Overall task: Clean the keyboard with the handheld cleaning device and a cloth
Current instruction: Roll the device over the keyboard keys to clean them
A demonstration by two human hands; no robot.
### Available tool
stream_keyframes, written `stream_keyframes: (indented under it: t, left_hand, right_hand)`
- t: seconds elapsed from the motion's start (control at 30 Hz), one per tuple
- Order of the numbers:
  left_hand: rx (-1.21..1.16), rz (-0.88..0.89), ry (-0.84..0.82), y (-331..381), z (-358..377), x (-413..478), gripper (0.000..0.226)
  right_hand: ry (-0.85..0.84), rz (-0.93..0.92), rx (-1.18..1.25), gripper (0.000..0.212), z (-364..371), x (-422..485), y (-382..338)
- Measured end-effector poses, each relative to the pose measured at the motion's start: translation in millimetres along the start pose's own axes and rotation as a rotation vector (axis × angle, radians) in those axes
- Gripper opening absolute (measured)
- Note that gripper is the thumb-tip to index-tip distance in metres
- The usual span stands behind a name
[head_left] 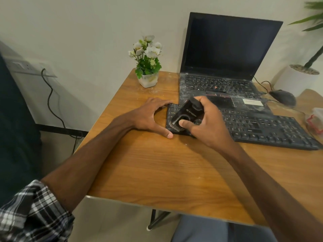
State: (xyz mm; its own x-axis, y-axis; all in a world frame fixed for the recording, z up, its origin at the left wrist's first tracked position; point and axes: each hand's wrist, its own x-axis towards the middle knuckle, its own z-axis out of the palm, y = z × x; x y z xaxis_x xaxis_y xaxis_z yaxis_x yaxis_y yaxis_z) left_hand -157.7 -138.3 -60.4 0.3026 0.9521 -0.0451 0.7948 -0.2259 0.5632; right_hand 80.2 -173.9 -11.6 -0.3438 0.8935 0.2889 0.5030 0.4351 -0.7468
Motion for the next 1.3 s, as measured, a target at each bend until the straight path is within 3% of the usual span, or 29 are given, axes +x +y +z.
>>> stream_keyframes:
  t: [0.17,0.27,0.63,0.83,0.93,1.03,1.2,1.3]
  left_hand:
    - [-0.01,-0.005,-0.009,-1.3,-0.6,1.2,0.133]
    - [-0.006,-0.003,-0.011,0.1,-0.9,1.1,0.133]
    - [0.028,-0.018,-0.001,2.8,0.6,1.4,0.141]
    - [-0.01,0.05,0.004,3.2,-0.4,0.3,0.098]
    - [0.017,0.02,-0.006,1.6,-0.9,1.0,0.117]
    - [0.025,-0.016,-0.026,-2.3,-1.3,1.7,0.136]
    - [0.059,-0.015,-0.02,-3.5,0.8,4.1,0.14]
    - [0.04,0.01,0.002,-3.5,1.6,3.3,0.129]
  right_hand:
    - [0.037,0.023,-0.08,0.054,-33.6,1.9,3.2]
    - [-0.025,0.018,-0.151,0.055,-43.5,-0.6,4.3]
    - [-0.044,-0.078,-0.126,0.051,4.7,2.5,-2.2]
    - [-0.036,-0.093,-0.052,0.058,22.3,16.3,-12.8]
    - [0.045,-0.053,-0.008,0.056,3.3,29.7,-14.9]
    - [-0.029,-0.071,-0.12,0.058,-13.9,37.8,-13.5]
    - [-0.181,-0.139,-0.185,0.055,3.3,26.4,-11.7]
    - [-0.23,-0.191,-0.216,0.054,10.0,18.3,-15.3]
